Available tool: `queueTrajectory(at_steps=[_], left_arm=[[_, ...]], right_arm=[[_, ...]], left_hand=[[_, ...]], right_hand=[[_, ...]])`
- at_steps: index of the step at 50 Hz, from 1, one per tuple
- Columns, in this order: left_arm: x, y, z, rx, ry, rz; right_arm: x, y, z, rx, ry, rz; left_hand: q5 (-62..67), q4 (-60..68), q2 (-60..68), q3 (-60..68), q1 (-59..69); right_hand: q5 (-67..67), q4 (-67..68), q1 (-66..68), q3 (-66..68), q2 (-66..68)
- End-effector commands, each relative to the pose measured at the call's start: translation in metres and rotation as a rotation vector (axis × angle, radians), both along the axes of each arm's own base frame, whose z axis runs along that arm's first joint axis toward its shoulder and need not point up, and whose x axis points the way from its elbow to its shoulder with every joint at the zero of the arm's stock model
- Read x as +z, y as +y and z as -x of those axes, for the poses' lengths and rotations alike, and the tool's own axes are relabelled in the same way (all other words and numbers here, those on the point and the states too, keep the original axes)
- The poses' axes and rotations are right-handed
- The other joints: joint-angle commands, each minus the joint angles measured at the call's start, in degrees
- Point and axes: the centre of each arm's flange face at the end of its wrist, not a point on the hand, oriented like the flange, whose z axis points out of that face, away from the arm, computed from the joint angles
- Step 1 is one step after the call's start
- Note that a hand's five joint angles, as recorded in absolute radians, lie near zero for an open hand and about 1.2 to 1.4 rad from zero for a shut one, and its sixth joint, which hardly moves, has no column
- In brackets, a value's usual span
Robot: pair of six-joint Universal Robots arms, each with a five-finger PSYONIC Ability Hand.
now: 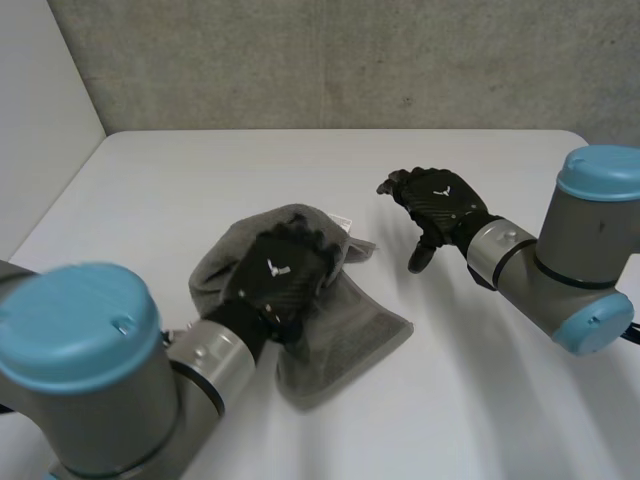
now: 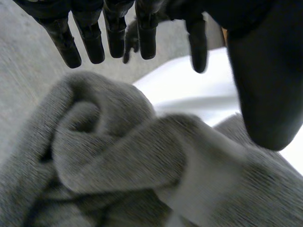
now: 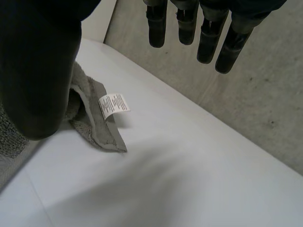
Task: Fold the towel.
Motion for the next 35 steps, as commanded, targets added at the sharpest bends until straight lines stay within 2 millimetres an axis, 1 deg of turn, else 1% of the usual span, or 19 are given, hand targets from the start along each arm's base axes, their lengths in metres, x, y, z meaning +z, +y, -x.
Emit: queueTrajectory(at_steps=[1, 2, 4, 6, 7, 9, 12, 14, 17, 20, 26, 27, 28, 29, 30, 32, 33, 34, 35], left_arm=[[-0.027, 0.008, 0.003, 0.04, -0.078, -0.039], [-0.027, 0.008, 0.003, 0.04, -0.078, -0.04], [-0.037, 0.009, 0.002, 0.039, -0.118, -0.052], [-0.041, 0.011, 0.003, 0.034, -0.136, -0.053], [-0.041, 0.011, 0.003, 0.034, -0.136, -0.053], [-0.05, 0.013, 0.006, 0.018, -0.173, -0.052], [-0.057, 0.011, 0.008, 0.025, -0.206, -0.044], [-0.061, 0.009, 0.009, 0.033, -0.221, -0.039], [-0.066, 0.005, 0.011, 0.043, -0.25, -0.023], [-0.071, 0.003, 0.013, 0.036, -0.282, -0.01], [-0.076, 0.0, 0.015, 0.023, -0.316, 0.018], [-0.077, -0.002, 0.015, 0.024, -0.326, 0.024], [-0.077, -0.002, 0.015, 0.024, -0.326, 0.024], [-0.078, -0.003, 0.014, 0.024, -0.332, 0.027], [-0.078, -0.003, 0.014, 0.024, -0.333, 0.027], [-0.079, -0.004, 0.014, 0.027, -0.336, 0.026], [-0.079, -0.004, 0.014, 0.027, -0.336, 0.025], [-0.078, -0.004, 0.013, 0.028, -0.337, 0.025], [-0.078, -0.004, 0.013, 0.028, -0.338, 0.025]], right_arm=[[-0.013, -0.01, -0.011, 0.012, -0.019, -0.066], [-0.017, -0.012, -0.015, 0.021, -0.037, -0.094], [-0.021, -0.013, -0.018, 0.034, -0.059, -0.119], [-0.028, -0.017, -0.023, 0.051, -0.109, -0.171], [-0.028, -0.017, -0.023, 0.051, -0.109, -0.171], [-0.031, -0.02, -0.025, 0.052, -0.137, -0.197], [-0.035, -0.027, -0.03, 0.048, -0.188, -0.233], [-0.04, -0.032, -0.034, 0.046, -0.216, -0.257], [-0.043, -0.034, -0.035, 0.05, -0.221, -0.26], [-0.048, -0.034, -0.043, 0.066, -0.223, -0.26], [-0.06, -0.033, -0.052, 0.084, -0.214, -0.285], [-0.064, -0.031, -0.055, 0.09, -0.209, -0.295], [-0.064, -0.031, -0.055, 0.09, -0.209, -0.295], [-0.067, -0.03, -0.059, 0.097, -0.206, -0.3], [-0.067, -0.03, -0.059, 0.097, -0.206, -0.3], [-0.073, -0.03, -0.061, 0.099, -0.203, -0.307], [-0.073, -0.03, -0.061, 0.099, -0.203, -0.307], [-0.075, -0.031, -0.061, 0.098, -0.201, -0.31], [-0.077, -0.031, -0.061, 0.098, -0.2, -0.312]], left_hand=[[-0.5, -3.4, -1.8, -2.9, -2.3], [-0.5, -3.4, -1.8, -2.9, -2.3], [-0.5, -3.4, -1.8, -2.9, -2.3], [-0.3, -3.4, -1.7, -2.9, -2.2], [-0.3, -3.4, -1.7, -2.9, -2.2], [-0.3, -3.4, -1.7, -2.9, -2.2], [-0.3, -3.4, -1.7, -2.9, -2.2], [-0.3, -3.4, -1.7, -2.9, -2.2], [-0.1, -3.4, -1.5, -2.9, -2.0], [0.4, -3.4, -1.0, -2.9, -1.5], [3.9, -3.4, 2.5, -2.9, 2.1], [8.2, -3.4, 6.9, -2.9, 6.4], [8.3, -3.4, 6.9, -2.9, 6.4], [16.3, -3.4, 14.9, -2.9, 14.4], [16.3, -3.4, 15.0, -2.9, 14.5], [35.9, -3.4, 34.6, -2.9, 34.1], [36.0, -3.4, 34.7, -2.9, 34.2], [42.8, -3.4, 41.5, -2.9, 41.0], [42.9, -3.4, 41.6, -2.9, 41.1]], right_hand=[[-3.6, -4.4, -4.3, -2.5, -4.3], [-3.6, -4.4, -4.3, -2.5, -4.3], [-3.6, -4.4, -4.3, -2.5, -4.3], [-2.9, -4.4, -3.6, -2.5, -3.6], [-2.8, -4.4, -3.6, -2.5, -3.6], [-1.7, -4.4, -2.4, -2.5, -2.4], [0.3, -4.4, -0.4, -2.5, -0.4], [4.5, -4.4, 3.8, -2.5, 3.8], [6.1, -4.4, 5.4, -2.5, 5.4], [7.4, -4.4, 6.7, -2.5, 6.7], [13.3, -4.4, 12.6, -2.5, 12.6], [15.5, -4.4, 14.8, -2.5, 14.8], [15.5, -4.4, 14.8, -2.5, 14.8], [20.7, -4.4, 19.9, -2.5, 19.9], [20.7, -4.4, 20.0, -2.5, 20.0], [33.3, -4.4, 32.5, -2.5, 32.6], [33.3, -4.4, 32.6, -2.5, 32.6], [41.6, -4.4, 40.9, -2.5, 40.9], [50.7, -4.4, 50.0, -2.5, 50.0]])
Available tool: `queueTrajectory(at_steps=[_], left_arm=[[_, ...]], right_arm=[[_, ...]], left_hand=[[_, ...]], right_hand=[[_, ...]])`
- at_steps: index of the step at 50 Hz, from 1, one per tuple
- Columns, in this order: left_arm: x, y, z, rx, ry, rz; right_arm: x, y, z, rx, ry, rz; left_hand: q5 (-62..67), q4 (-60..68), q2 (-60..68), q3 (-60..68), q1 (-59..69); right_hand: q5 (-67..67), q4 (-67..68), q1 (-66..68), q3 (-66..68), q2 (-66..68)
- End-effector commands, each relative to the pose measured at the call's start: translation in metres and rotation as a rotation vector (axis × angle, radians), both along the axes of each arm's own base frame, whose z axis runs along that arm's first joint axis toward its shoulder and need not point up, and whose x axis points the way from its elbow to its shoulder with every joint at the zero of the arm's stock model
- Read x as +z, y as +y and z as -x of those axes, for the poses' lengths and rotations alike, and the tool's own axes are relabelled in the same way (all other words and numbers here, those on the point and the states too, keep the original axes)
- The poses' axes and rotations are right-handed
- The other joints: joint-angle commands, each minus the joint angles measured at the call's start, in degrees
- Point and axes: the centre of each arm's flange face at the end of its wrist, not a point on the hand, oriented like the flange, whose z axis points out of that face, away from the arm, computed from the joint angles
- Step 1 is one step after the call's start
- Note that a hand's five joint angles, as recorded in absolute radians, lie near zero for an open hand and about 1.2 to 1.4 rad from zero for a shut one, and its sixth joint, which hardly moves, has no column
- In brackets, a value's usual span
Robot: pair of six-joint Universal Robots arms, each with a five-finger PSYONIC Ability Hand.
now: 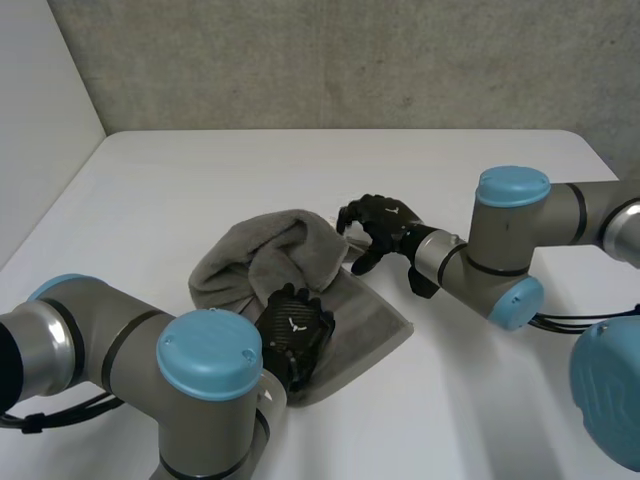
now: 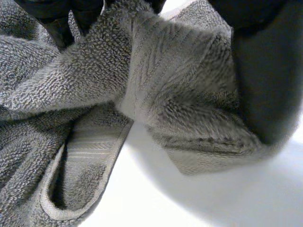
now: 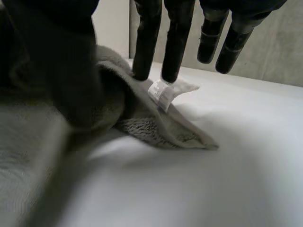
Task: Fold the towel.
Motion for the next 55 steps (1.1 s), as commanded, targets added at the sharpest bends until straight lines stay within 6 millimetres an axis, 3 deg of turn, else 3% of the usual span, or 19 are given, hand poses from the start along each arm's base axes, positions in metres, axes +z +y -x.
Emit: queueTrajectory(at_steps=[1, 4, 6, 8, 12, 14, 22, 24, 27, 29, 32, 40, 42, 43, 44, 45, 46, 47, 55], left_arm=[[-0.001, -0.001, -0.002, 0.005, -0.01, -0.002], [0.001, -0.005, -0.004, 0.016, -0.007, 0.001], [0.002, -0.009, -0.007, 0.028, -0.006, 0.002], [0.004, -0.014, -0.009, 0.043, -0.001, 0.006], [0.026, -0.035, -0.018, 0.101, 0.046, 0.052], [0.035, -0.046, -0.024, 0.129, 0.065, 0.073], [0.077, -0.075, -0.048, 0.23, 0.146, 0.166], [0.084, -0.082, -0.056, 0.256, 0.156, 0.183], [0.092, -0.095, -0.069, 0.307, 0.171, 0.208], [0.093, -0.101, -0.074, 0.325, 0.174, 0.215], [0.095, -0.112, -0.082, 0.335, 0.186, 0.228], [0.084, -0.125, -0.088, 0.308, 0.198, 0.194], [0.071, -0.129, -0.089, 0.315, 0.186, 0.16], [0.071, -0.129, -0.089, 0.315, 0.186, 0.16], [0.067, -0.13, -0.089, 0.316, 0.182, 0.149], [0.064, -0.131, -0.089, 0.321, 0.174, 0.144], [0.064, -0.131, -0.089, 0.321, 0.173, 0.144], [0.063, -0.131, -0.09, 0.326, 0.169, 0.138], [0.061, -0.141, -0.112, 0.387, 0.158, 0.126]], right_arm=[[-0.012, 0.0, -0.004, 0.005, 0.01, -0.017], [-0.011, 0.0, -0.004, 0.001, 0.011, -0.015], [-0.006, 0.0, -0.004, -0.003, 0.007, -0.003], [0.014, -0.002, -0.002, -0.019, -0.01, 0.033], [0.036, -0.007, 0.008, -0.059, -0.022, 0.072], [0.059, -0.018, 0.028, -0.105, -0.041, 0.115], [0.092, -0.017, 0.065, -0.171, -0.049, 0.18], [0.109, -0.018, 0.101, -0.241, -0.025, 0.23], [0.114, -0.018, 0.116, -0.266, -0.003, 0.255], [0.121, -0.016, 0.143, -0.312, 0.051, 0.308], [0.122, -0.01, 0.162, -0.347, 0.104, 0.321], [0.096, 0.017, 0.163, -0.314, 0.185, 0.278], [0.092, 0.02, 0.162, -0.307, 0.194, 0.274], [0.09, 0.022, 0.16, -0.3, 0.201, 0.278], [0.09, 0.022, 0.16, -0.3, 0.201, 0.279], [0.088, 0.024, 0.158, -0.299, 0.211, 0.282], [0.088, 0.024, 0.158, -0.299, 0.211, 0.282], [0.086, 0.026, 0.155, -0.286, 0.216, 0.28], [0.082, 0.032, 0.154, -0.283, 0.219, 0.276]], left_hand=[[27.8, -3.4, 24.8, -2.9, 26.0], [44.3, -3.4, 41.3, -2.9, 42.5], [44.4, -3.4, 41.3, -2.9, 42.6], [44.4, -3.4, 41.3, -2.9, 42.6], [44.4, -3.4, 41.3, -2.9, 42.6], [44.4, -3.4, 41.3, -2.9, 42.6], [44.4, -3.4, 41.3, -2.9, 42.6], [44.4, -3.4, 41.3, -2.9, 42.6], [44.4, -3.4, 41.3, -2.9, 42.6], [44.4, -3.4, 41.3, -2.9, 42.6], [44.4, -3.4, 41.3, -2.9, 42.6], [38.8, -3.4, 35.8, -2.9, 37.0], [17.3, -3.4, 14.2, -2.9, 15.5], [17.1, -3.4, 14.1, -2.9, 15.3], [-2.2, -3.4, -5.2, -2.9, -4.0], [-25.5, -3.4, -28.5, -2.9, -27.3], [-25.6, -3.4, -28.7, -2.9, -27.4], [-25.1, -3.4, -28.1, -2.9, -26.9], [-25.6, -3.4, -28.6, -2.9, -27.4]], right_hand=[[38.5, -4.4, 39.3, -2.5, 38.9], [39.5, -4.4, 40.3, -2.5, 39.8], [39.5, -4.4, 40.3, -2.5, 39.8], [39.5, -4.4, 40.3, -2.5, 39.8], [39.5, -4.4, 40.3, -2.5, 39.8], [39.5, -4.4, 40.3, -2.5, 39.8], [39.5, -4.4, 40.3, -2.5, 39.8], [39.5, -4.4, 40.3, -2.5, 39.8], [39.5, -4.4, 40.3, -2.5, 39.8], [39.5, -4.4, 40.3, -2.5, 39.8], [39.5, -4.4, 40.3, -2.5, 39.8], [39.5, -4.4, 40.3, -2.5, 39.8], [39.5, -4.4, 40.3, -2.5, 39.8], [39.5, -4.4, 40.3, -2.5, 39.8], [39.5, -4.4, 40.3, -2.5, 39.8], [25.9, -4.4, 26.7, -2.5, 26.2], [25.7, -4.4, 26.5, -2.5, 26.1], [2.6, -4.4, 3.4, -2.5, 2.9], [-12.4, -4.4, -11.7, -2.5, -12.1]])
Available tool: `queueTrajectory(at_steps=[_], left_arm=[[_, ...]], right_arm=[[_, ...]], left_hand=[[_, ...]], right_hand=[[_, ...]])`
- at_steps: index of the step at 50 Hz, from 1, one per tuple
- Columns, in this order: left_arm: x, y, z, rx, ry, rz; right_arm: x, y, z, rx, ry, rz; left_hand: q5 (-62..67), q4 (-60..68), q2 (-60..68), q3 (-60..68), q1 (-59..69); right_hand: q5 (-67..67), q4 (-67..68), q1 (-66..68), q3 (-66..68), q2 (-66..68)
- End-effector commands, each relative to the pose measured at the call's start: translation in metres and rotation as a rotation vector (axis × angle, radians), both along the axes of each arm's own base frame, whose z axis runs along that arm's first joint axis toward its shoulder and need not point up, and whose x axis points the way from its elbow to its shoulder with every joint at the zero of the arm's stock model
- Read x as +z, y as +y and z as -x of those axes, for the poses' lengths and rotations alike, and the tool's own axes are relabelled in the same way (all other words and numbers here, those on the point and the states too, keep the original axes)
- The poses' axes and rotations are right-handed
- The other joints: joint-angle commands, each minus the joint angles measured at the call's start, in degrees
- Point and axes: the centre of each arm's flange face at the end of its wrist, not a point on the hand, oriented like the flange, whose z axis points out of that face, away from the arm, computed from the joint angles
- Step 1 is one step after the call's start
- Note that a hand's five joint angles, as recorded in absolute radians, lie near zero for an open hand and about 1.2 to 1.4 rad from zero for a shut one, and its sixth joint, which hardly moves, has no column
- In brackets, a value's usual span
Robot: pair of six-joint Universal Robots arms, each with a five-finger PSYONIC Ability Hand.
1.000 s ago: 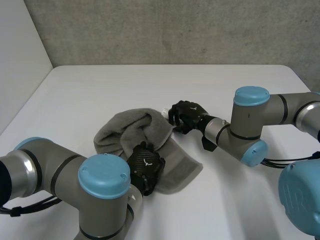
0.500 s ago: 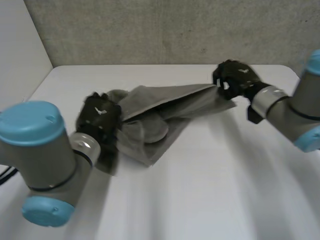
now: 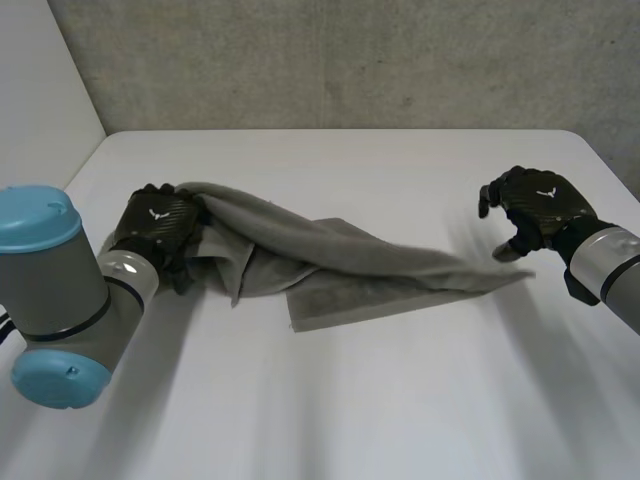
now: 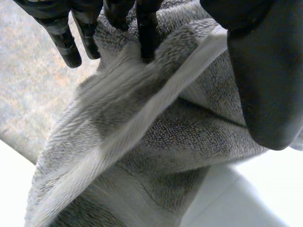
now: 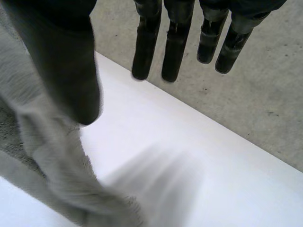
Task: Fold the towel.
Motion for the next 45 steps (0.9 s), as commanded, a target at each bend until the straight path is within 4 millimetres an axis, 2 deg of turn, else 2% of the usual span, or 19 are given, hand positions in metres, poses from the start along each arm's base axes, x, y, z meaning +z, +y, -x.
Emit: queueTrajectory(at_steps=[1, 4, 9, 15, 18, 20, 28, 34, 41, 45], left_arm=[[0.004, -0.005, -0.018, 0.05, -0.001, -0.003], [0.015, -0.001, -0.02, 0.04, 0.01, 0.015], [0.019, 0.013, -0.013, -0.053, 0.026, 0.005], [0.025, 0.018, -0.01, -0.13, 0.047, -0.003], [0.022, 0.02, -0.011, -0.146, 0.041, -0.039], [0.02, 0.02, -0.013, -0.146, 0.039, -0.064], [0.013, 0.018, -0.023, -0.119, 0.035, -0.119], [0.006, 0.024, -0.028, -0.125, 0.021, -0.214], [0.005, 0.033, -0.034, -0.163, 0.042, -0.351], [0.004, 0.026, -0.04, -0.161, 0.059, -0.34]], right_arm=[[-0.002, 0.003, -0.001, 0.002, 0.0, 0.001], [-0.006, 0.006, -0.001, -0.002, -0.002, 0.007], [-0.012, 0.019, -0.012, 0.039, 0.004, 0.003], [-0.012, 0.025, -0.014, 0.06, 0.018, 0.009], [-0.014, 0.036, -0.023, 0.115, 0.04, 0.014], [-0.016, 0.052, -0.038, 0.195, 0.075, 0.023], [-0.026, 0.081, -0.06, 0.277, 0.119, -0.033], [-0.037, 0.082, -0.062, 0.275, 0.135, -0.06], [-0.053, 0.083, -0.063, 0.305, 0.204, -0.073], [-0.061, 0.082, -0.063, 0.311, 0.243, -0.073]], left_hand=[[-2.8, -3.4, -6.3, -2.9, -4.5], [-2.8, -3.4, -6.3, -2.9, -4.5], [-2.8, -3.4, -6.3, -2.9, -4.5], [-0.3, -3.4, -3.8, -2.9, -2.0], [0.4, -3.4, -3.1, -2.9, -1.4], [-0.1, -3.4, -3.6, -2.9, -1.9], [-2.5, -3.4, -5.9, -2.9, -4.2], [1.0, -3.4, -2.4, -2.9, -0.7], [-1.1, -3.4, -4.6, -2.9, -2.9], [-2.5, -3.4, -5.9, -2.9, -4.2]], right_hand=[[-6.1, -4.4, -7.2, -2.5, -7.7], [-6.1, -4.4, -7.2, -2.5, -7.7], [-5.7, -4.4, -6.9, -2.5, -7.4], [-5.2, -4.4, -6.4, -2.5, -6.8], [-4.9, -4.4, -6.1, -2.5, -6.5], [-5.4, -4.4, -6.6, -2.5, -7.0], [-5.6, -4.4, -6.7, -2.5, -7.2], [-5.6, -4.4, -6.7, -2.5, -7.2], [-7.1, -4.4, -8.2, -2.5, -8.7], [-10.8, -4.4, -11.9, -2.5, -12.4]])
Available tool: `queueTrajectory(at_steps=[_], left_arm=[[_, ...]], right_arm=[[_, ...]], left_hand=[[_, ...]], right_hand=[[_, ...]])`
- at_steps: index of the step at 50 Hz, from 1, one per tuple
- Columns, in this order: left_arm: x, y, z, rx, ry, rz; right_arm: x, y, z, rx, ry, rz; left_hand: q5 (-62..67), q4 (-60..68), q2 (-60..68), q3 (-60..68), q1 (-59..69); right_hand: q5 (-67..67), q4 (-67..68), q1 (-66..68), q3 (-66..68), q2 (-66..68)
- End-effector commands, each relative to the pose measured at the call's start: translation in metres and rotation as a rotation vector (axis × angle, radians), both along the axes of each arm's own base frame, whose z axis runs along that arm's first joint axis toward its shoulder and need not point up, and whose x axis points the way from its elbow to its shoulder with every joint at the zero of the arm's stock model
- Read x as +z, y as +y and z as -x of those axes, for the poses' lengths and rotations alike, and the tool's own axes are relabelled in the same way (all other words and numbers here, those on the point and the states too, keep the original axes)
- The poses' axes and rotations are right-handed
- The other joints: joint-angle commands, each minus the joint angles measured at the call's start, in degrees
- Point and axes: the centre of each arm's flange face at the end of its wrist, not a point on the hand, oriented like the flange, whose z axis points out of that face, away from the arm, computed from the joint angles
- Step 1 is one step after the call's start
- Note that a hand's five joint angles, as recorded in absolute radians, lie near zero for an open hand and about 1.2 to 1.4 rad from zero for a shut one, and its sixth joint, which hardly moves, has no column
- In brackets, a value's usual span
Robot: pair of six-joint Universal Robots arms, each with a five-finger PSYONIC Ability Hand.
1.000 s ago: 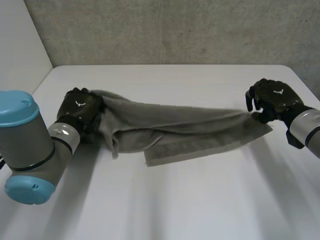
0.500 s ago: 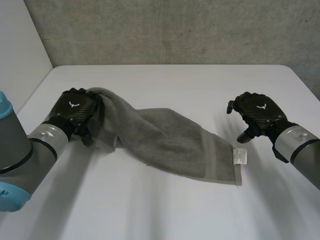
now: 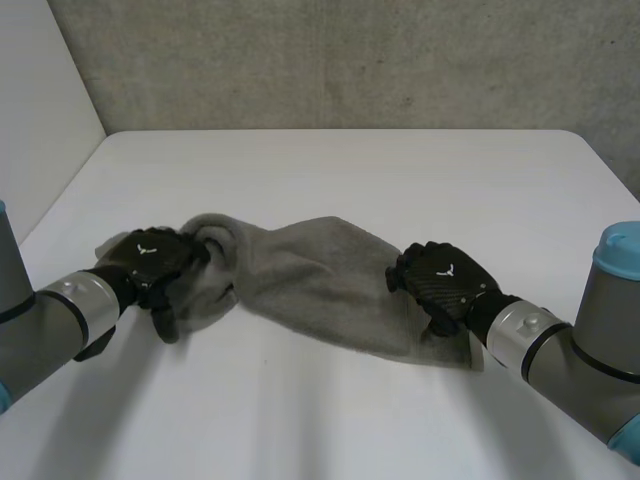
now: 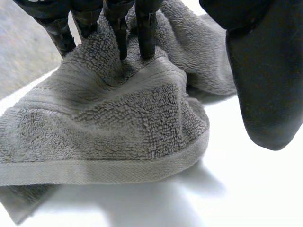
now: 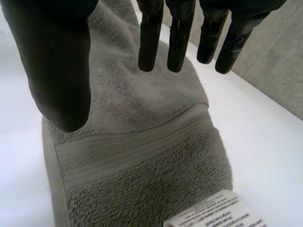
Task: Fold the towel.
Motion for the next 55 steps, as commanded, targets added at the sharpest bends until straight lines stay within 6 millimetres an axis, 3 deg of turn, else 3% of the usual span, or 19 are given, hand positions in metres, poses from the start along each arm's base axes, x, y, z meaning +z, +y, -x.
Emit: queueTrajectory(at_steps=[1, 16, 42, 46, 47, 48, 49, 51, 55], left_arm=[[-0.001, -0.003, -0.008, -0.012, 0.029, -0.048], [-0.027, -0.017, -0.004, -0.009, 0.024, -0.012], [-0.044, -0.037, 0.012, 0.042, -0.042, 0.034], [-0.044, -0.037, 0.014, 0.036, -0.042, 0.036], [-0.043, -0.037, 0.014, 0.036, -0.041, 0.037], [-0.043, -0.037, 0.014, 0.036, -0.041, 0.037], [-0.043, -0.037, 0.014, 0.036, -0.041, 0.037], [-0.041, -0.036, 0.014, 0.032, -0.038, 0.039], [-0.038, -0.033, 0.017, 0.022, -0.032, 0.045]], right_arm=[[-0.017, -0.002, 0.0, 0.025, 0.081, 0.012], [-0.022, -0.005, 0.0, 0.02, 0.096, 0.02], [-0.035, -0.014, 0.004, 0.0, 0.135, 0.012], [-0.036, -0.015, 0.003, 0.004, 0.136, 0.014], [-0.036, -0.015, 0.002, 0.013, 0.133, 0.013], [-0.036, -0.015, 0.002, 0.013, 0.133, 0.013], [-0.037, -0.015, 0.002, 0.019, 0.132, 0.006], [-0.037, -0.017, 0.001, 0.019, 0.131, 0.006], [-0.02, -0.026, 0.005, -0.007, 0.102, 0.036]], left_hand=[[-2.4, -3.4, -5.0, -2.9, -4.1], [-2.4, -3.4, -5.0, -2.9, -4.1], [1.8, -3.4, -0.8, -2.9, 0.1], [15.2, -3.4, 12.6, -2.9, 13.6], [24.0, -3.4, 21.5, -2.9, 22.4], [36.0, -3.4, 33.4, -2.9, 34.3], [36.1, -3.4, 33.5, -2.9, 34.4], [67.0, -3.4, 64.4, -2.9, 65.4], [67.2, -3.4, 64.6, -2.9, 65.5]], right_hand=[[-5.7, -4.4, -7.2, -2.5, -8.3], [-7.6, -4.4, -9.1, -2.5, -10.1], [-0.5, -4.4, -2.1, -2.5, -3.1], [13.0, -4.4, 11.4, -2.5, 10.4], [26.5, -4.4, 24.9, -2.5, 23.9], [26.6, -4.4, 25.1, -2.5, 24.0], [49.4, -4.4, 47.9, -2.5, 46.8], [51.8, -4.4, 50.2, -2.5, 49.2], [51.8, -4.4, 50.2, -2.5, 49.2]])
